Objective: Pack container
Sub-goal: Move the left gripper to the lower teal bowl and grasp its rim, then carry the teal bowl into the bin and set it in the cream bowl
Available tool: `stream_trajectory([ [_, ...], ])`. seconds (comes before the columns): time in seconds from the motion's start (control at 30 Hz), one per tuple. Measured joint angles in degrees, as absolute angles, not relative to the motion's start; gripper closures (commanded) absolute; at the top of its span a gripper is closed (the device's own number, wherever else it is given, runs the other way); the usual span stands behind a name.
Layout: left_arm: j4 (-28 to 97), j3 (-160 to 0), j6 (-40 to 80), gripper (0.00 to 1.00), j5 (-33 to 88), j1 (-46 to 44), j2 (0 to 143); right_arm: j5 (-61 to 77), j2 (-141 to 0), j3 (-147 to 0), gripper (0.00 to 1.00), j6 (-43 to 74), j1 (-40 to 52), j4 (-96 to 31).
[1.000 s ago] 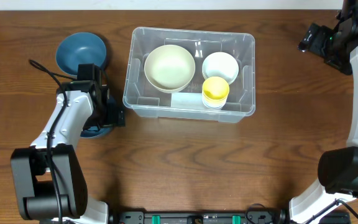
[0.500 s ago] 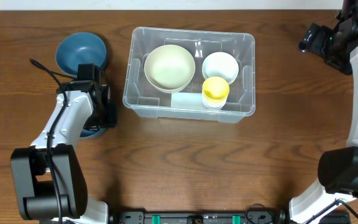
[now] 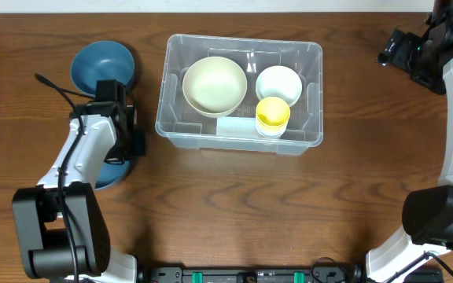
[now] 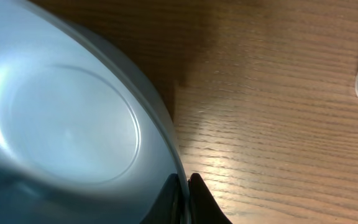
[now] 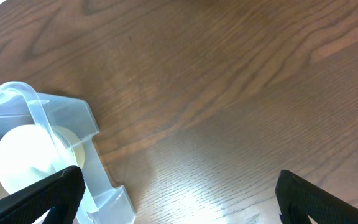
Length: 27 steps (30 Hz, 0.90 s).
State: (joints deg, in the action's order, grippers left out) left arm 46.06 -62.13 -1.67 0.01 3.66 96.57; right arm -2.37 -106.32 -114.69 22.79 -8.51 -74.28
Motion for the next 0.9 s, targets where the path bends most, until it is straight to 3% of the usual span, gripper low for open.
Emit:
stream_trajectory([
  [0.3, 46.37, -62.57, -0.58, 0.94, 0.16, 7.38, 89.65, -2.35, -106.32, -114.69, 0.01, 22.79, -8.51, -74.28],
  [0.53, 46.98, -64.71, 0.01, 0.94, 0.71, 7.46, 73.65, -2.37, -106.32, -114.69, 0.01, 22.79, -8.51, -74.28],
  [0.9, 35.90, -65.12, -3.57, 0.94, 5.91, -6.76, 54.46, -2.35, -106.32, -114.69, 0.01, 22.79, -8.51, -74.28],
])
